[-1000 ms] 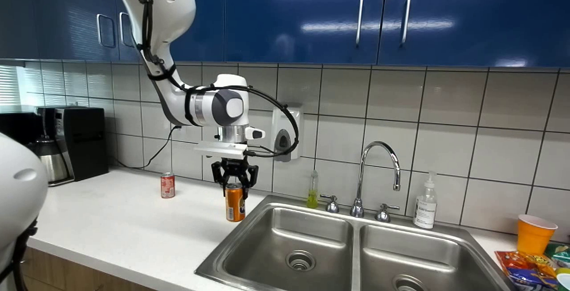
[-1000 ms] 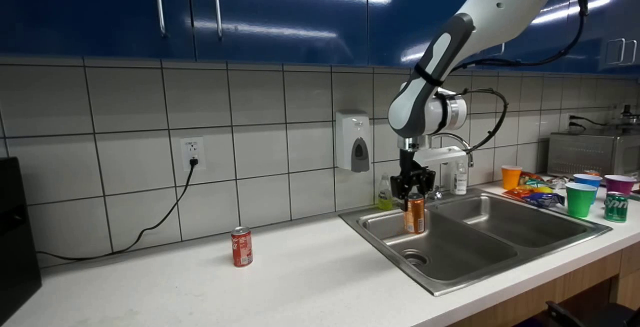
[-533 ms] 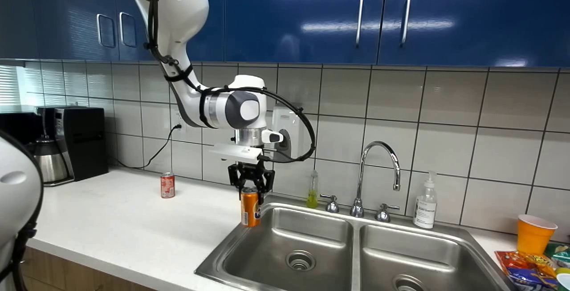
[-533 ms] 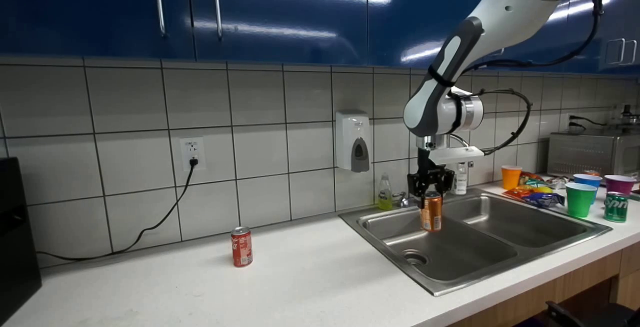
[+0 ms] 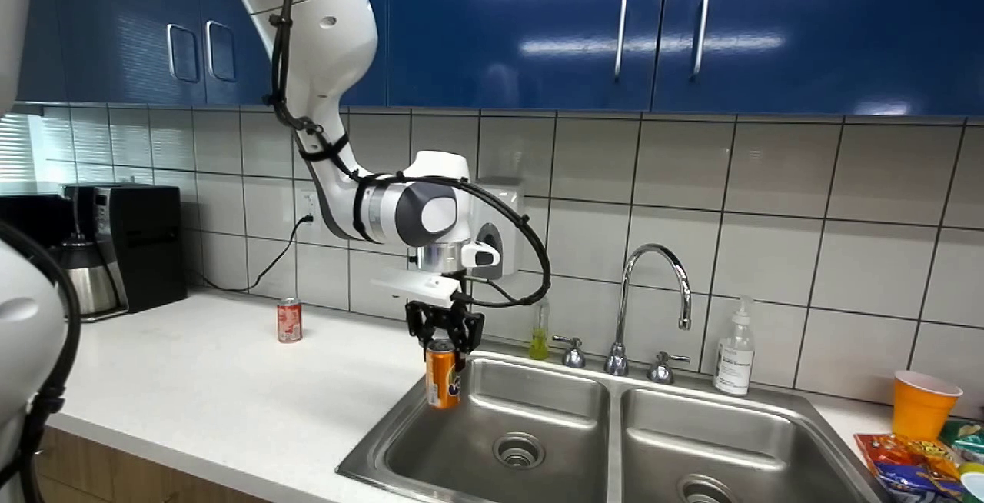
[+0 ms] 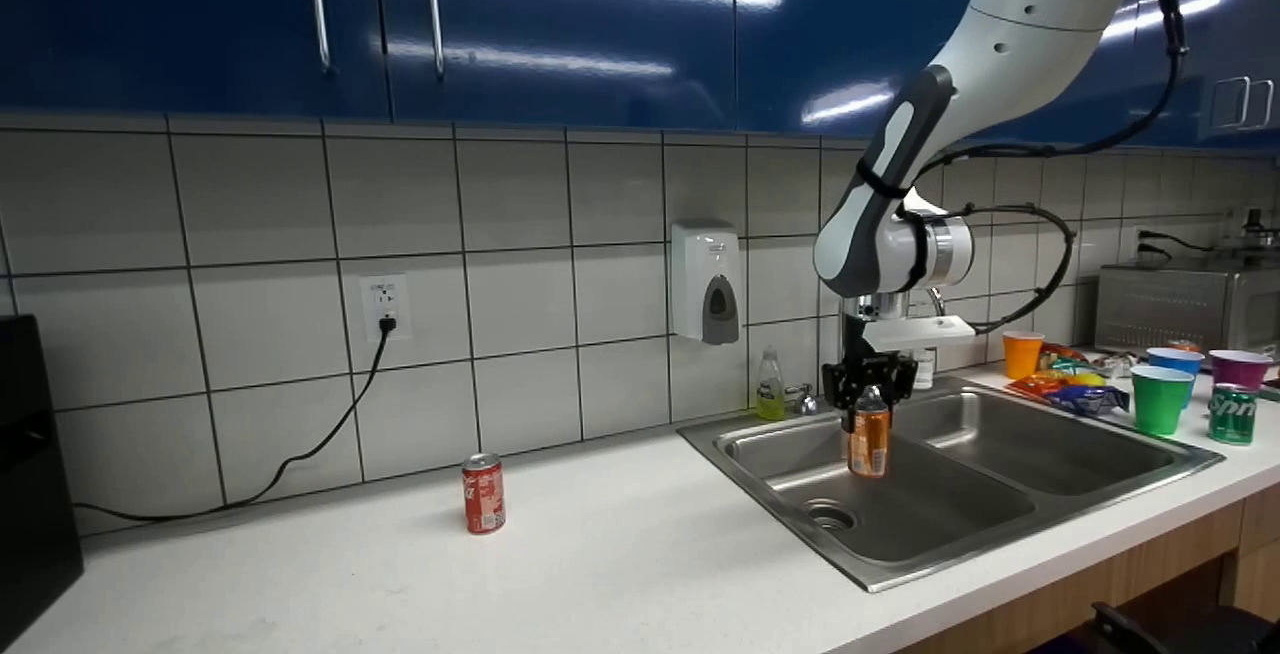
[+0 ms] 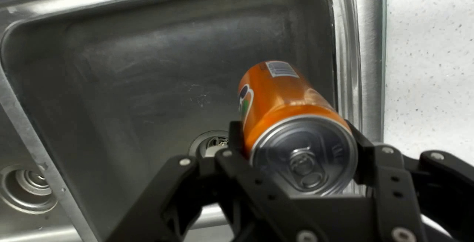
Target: Put the soda can into the sink
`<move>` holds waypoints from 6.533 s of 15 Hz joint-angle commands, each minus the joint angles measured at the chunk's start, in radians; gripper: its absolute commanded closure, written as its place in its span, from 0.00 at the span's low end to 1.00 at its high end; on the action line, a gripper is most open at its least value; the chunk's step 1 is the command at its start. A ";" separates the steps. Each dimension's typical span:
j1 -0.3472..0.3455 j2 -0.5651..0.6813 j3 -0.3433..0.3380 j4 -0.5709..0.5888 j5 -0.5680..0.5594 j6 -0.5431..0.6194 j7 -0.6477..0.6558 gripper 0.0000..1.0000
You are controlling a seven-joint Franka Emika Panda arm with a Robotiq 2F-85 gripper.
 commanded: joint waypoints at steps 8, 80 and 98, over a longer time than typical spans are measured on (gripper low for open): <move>-0.049 0.169 0.012 0.081 0.027 0.098 0.005 0.62; -0.110 0.480 0.048 0.255 0.042 0.169 0.025 0.00; -0.139 0.189 0.041 0.045 0.050 0.163 -0.001 0.00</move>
